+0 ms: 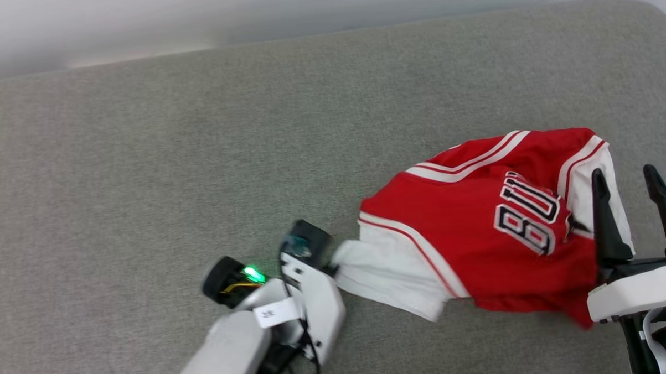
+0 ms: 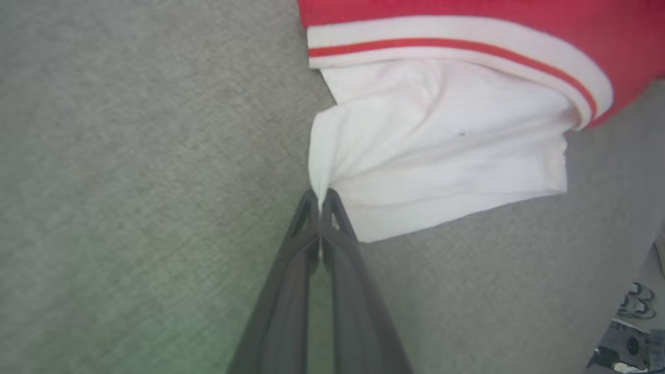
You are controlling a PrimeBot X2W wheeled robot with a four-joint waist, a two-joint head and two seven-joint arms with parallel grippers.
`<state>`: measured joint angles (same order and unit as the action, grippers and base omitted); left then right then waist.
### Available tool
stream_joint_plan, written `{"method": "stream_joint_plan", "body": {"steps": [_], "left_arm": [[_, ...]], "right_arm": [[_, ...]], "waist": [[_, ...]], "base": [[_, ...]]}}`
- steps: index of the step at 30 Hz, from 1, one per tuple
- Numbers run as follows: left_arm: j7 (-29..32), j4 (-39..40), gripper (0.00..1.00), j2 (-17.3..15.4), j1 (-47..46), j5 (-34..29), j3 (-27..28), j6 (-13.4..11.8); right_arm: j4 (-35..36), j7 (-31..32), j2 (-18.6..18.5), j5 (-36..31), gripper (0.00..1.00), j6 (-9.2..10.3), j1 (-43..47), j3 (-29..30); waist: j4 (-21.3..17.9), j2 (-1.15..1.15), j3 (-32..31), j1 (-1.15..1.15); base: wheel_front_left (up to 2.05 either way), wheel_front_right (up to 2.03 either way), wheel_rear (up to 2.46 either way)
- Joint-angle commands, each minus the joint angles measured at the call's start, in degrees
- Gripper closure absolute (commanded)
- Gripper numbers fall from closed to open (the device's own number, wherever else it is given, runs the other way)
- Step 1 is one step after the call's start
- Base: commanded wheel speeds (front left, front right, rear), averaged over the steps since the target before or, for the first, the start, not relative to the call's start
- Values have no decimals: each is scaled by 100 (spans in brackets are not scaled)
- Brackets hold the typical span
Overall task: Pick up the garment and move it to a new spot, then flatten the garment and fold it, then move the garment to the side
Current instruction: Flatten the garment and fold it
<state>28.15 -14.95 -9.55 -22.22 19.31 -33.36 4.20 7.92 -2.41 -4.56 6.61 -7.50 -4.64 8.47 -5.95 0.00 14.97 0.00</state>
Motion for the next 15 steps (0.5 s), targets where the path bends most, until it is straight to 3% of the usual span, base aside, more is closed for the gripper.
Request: {"method": "stream_joint_plan", "body": {"steps": [1, 9, 15], "left_arm": [[-155, 78, 100, -125, 102, 14, 148, -100], [-861, 885, 100, -679, 312, 172, 1041, -558], [-1185, 1037, 100, -1175, 422, 320, 1736, -766]], "right_arm": [[-13, 33, -9, -29, 0, 2, 28, -23], [-16, 183, -29, -1, 0, 2, 128, -86], [-8, 268, -28, 2, 0, 3, 129, -174]], "waist": [[107, 0, -117, 0], [403, 0, -387, 0], [493, 0, -386, 0]], "base": [[0, 0, 0], [0, 0, 0], [0, 0, 0]]}}
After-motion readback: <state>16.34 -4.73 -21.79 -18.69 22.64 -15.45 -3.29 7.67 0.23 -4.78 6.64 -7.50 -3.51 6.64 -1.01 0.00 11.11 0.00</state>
